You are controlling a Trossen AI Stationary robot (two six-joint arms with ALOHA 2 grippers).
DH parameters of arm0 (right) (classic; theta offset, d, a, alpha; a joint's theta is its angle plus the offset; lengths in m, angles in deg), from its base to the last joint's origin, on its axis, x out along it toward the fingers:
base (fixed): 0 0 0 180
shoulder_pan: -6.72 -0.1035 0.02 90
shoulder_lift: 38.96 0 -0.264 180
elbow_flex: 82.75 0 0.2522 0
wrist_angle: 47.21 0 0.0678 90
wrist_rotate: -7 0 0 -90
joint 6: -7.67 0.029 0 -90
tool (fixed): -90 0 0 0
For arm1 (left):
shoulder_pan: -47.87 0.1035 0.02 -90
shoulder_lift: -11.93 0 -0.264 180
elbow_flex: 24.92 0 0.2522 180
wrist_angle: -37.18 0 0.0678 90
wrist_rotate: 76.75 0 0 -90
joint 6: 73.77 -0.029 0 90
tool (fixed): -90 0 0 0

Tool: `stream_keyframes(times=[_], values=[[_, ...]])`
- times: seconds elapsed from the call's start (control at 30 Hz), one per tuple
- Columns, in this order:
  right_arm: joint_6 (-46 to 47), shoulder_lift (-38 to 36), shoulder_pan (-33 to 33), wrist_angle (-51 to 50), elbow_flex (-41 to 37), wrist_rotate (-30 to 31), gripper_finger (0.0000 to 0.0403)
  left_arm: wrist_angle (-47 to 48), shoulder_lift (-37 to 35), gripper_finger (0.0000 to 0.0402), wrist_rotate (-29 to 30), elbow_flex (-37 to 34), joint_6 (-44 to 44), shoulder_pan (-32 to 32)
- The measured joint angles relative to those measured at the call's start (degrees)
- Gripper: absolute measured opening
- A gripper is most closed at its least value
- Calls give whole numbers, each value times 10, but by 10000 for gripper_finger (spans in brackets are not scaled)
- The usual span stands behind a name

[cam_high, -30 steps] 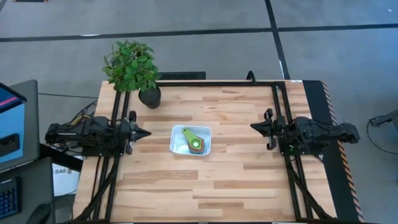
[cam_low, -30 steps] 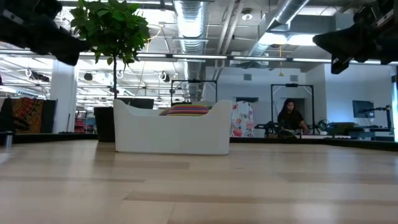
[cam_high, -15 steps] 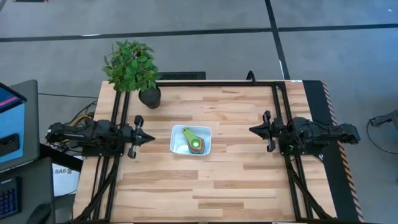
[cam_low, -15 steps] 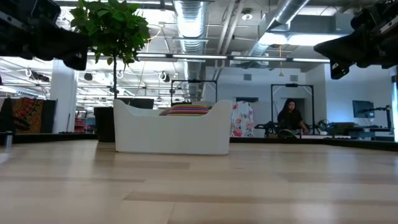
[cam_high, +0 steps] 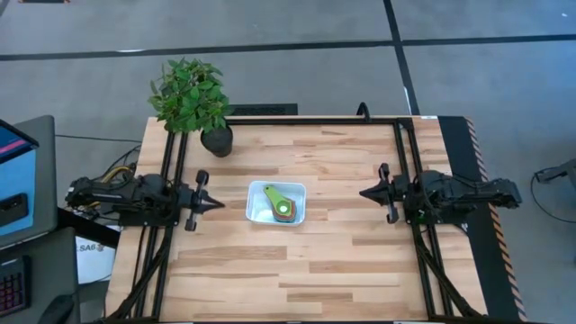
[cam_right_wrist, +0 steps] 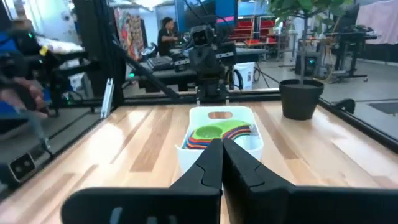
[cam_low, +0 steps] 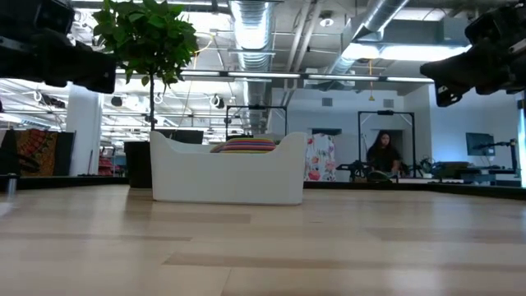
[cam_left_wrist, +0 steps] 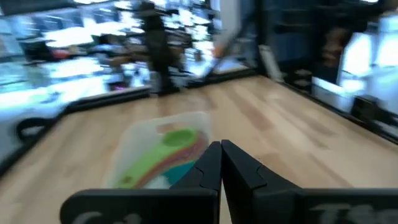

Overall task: Nest measuring cups in basket
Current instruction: Return to Home Position

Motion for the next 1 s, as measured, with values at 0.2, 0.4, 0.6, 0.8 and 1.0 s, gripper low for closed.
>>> stream_keyframes(times=[0.2,0.4,0.6,0.8,1.0], values=[[-1,2,5,-1,0,13,18,-3,1,0,-63,-1,5,0],[-1,2,6,-1,0,13,31,7,1,0,-16,-1,8,0],[-1,2,6,-2,0,14,43,13,2,0,35,-1,12,0],[-1,2,6,-2,0,14,44,13,2,0,38,-1,12,0],[-1,2,6,-2,0,15,43,13,2,0,38,-1,13,0]])
